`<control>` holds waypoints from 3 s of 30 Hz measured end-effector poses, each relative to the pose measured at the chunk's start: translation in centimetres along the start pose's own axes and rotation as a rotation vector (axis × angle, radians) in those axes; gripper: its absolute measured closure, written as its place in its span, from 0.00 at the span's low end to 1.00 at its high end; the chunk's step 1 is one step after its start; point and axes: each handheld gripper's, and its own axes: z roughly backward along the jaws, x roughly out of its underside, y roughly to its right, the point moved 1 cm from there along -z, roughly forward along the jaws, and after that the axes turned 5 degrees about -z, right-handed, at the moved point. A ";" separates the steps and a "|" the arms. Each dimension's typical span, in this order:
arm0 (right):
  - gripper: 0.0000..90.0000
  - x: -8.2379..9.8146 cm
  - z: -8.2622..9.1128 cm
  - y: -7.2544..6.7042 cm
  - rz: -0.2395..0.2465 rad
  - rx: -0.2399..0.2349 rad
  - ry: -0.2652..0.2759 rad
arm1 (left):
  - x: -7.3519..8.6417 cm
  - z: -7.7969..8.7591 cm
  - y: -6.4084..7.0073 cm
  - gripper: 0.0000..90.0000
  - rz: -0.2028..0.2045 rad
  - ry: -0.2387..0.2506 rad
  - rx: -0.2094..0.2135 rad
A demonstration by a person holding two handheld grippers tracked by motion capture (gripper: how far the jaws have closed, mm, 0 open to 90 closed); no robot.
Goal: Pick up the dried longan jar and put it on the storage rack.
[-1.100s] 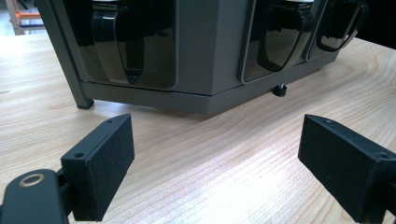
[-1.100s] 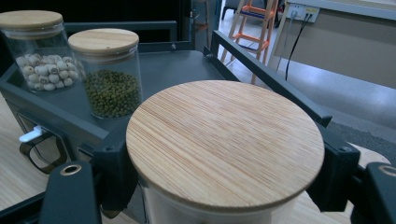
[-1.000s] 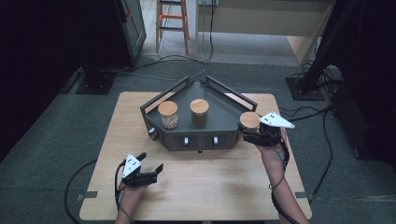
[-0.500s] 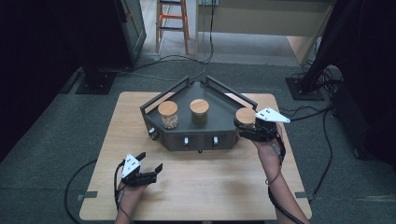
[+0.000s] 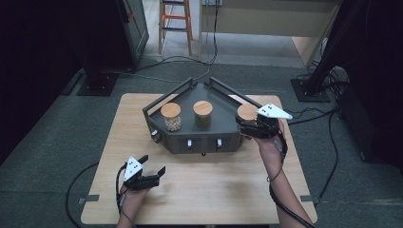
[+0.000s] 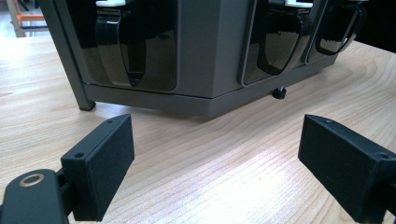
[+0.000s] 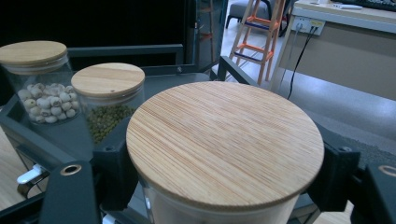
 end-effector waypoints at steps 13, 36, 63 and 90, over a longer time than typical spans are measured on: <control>0.28 -0.5 -1.7 0.0 -0.025 -0.021 0.007 | 0.0 0.1 0.0 0.12 0.000 0.006 0.002; 0.28 0.0 -4.8 0.0 -0.037 -0.032 0.015 | 0.0 0.1 0.0 0.12 0.003 0.018 0.015; 0.28 1.3 -8.0 0.3 -0.091 0.002 -0.002 | 0.1 0.4 -0.3 0.12 0.020 0.034 0.018; 0.25 2.9 -8.9 0.6 -0.123 -0.010 0.015 | 0.1 0.5 -0.5 0.12 0.024 0.033 0.011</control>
